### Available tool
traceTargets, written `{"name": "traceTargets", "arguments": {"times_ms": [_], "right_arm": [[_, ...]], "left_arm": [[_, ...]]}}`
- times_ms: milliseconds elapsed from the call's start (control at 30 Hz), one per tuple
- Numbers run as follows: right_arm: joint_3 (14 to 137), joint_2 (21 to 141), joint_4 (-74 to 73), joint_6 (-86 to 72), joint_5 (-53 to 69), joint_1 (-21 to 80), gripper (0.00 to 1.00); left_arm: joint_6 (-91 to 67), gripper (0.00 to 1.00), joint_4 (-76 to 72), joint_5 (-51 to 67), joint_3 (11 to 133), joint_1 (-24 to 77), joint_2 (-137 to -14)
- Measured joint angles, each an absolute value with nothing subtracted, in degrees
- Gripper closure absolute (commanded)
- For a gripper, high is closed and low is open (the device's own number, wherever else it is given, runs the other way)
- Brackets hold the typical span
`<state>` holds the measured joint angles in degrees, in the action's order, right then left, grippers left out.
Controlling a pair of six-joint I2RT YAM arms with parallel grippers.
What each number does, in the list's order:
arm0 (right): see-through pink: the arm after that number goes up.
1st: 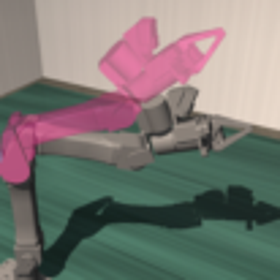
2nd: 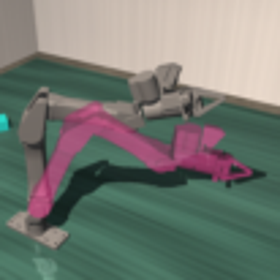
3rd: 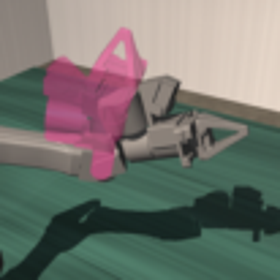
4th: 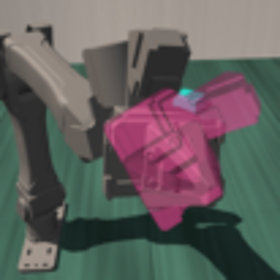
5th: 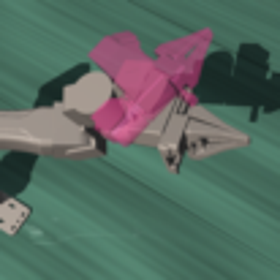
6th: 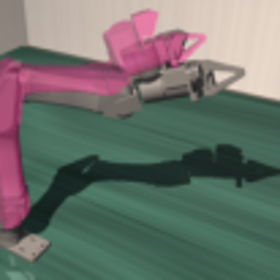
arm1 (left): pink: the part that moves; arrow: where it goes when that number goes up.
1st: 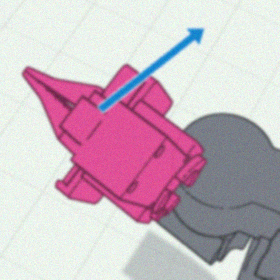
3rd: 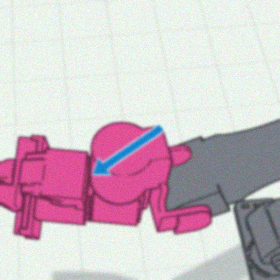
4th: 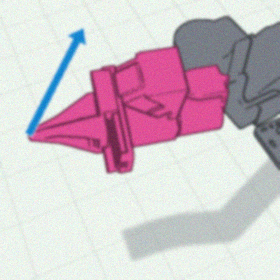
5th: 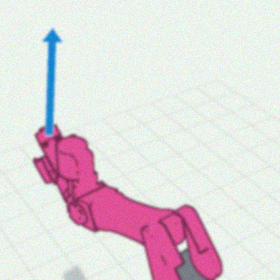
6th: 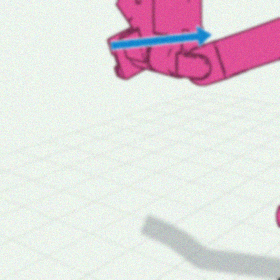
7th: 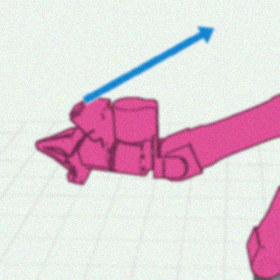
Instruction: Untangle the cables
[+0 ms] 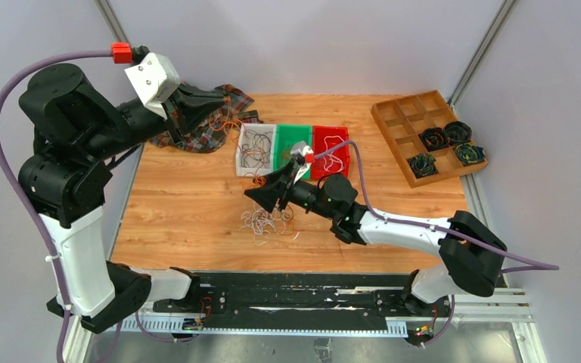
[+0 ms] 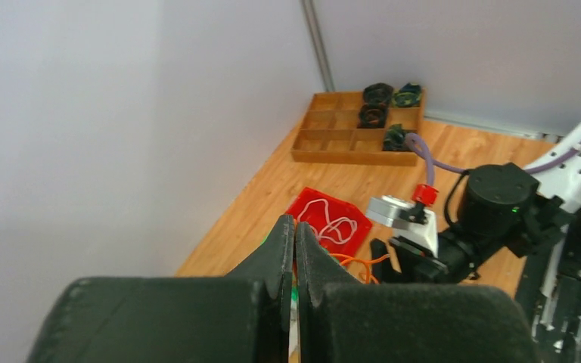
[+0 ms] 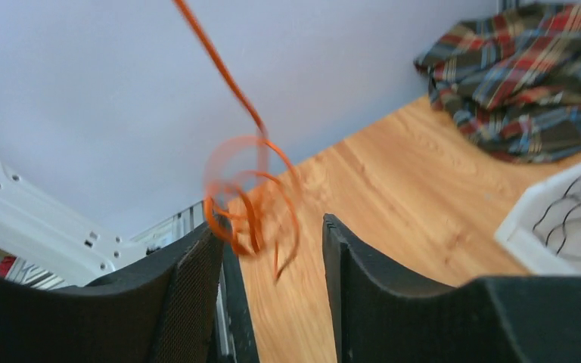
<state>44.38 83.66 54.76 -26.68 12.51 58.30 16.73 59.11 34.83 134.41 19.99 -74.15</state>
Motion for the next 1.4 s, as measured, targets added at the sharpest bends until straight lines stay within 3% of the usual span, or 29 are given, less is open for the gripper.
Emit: {"name": "traceTargets", "arguments": {"times_ms": [100,200,300,733,867,1100,1400], "right_arm": [[47.9,83.24,53.32,-24.6,12.53,57.69,0.63],[48.45,83.13,52.97,-23.55,12.6,56.95,0.84],[48.23,83.13,52.6,-22.9,12.64,56.69,0.93],[42.52,77.34,52.4,-23.51,14.15,55.81,0.94],[40.82,73.63,52.05,-24.29,15.38,55.79,0.99],[41.52,64.31,48.66,-24.73,17.04,54.46,0.99],[48.21,70.22,42.35,-25.08,18.57,44.31,0.96]], "left_arm": [[14.68,1.0,59.09,37.56,133.56,19.99,-74.06],[13.23,1.0,59.07,39.42,133.27,19.99,-74.08],[12.29,1.0,58.98,40.8,133.27,19.99,-74.06],[14.24,1.0,58.81,39.46,134.23,19.99,-74.41],[16.82,1.0,58.54,35.42,133.62,19.99,-74.13],[19.94,1.0,57.36,30.41,121.27,20.01,-70.61],[20.69,1.0,54.22,27.83,106.91,22.72,-75.55]]}}
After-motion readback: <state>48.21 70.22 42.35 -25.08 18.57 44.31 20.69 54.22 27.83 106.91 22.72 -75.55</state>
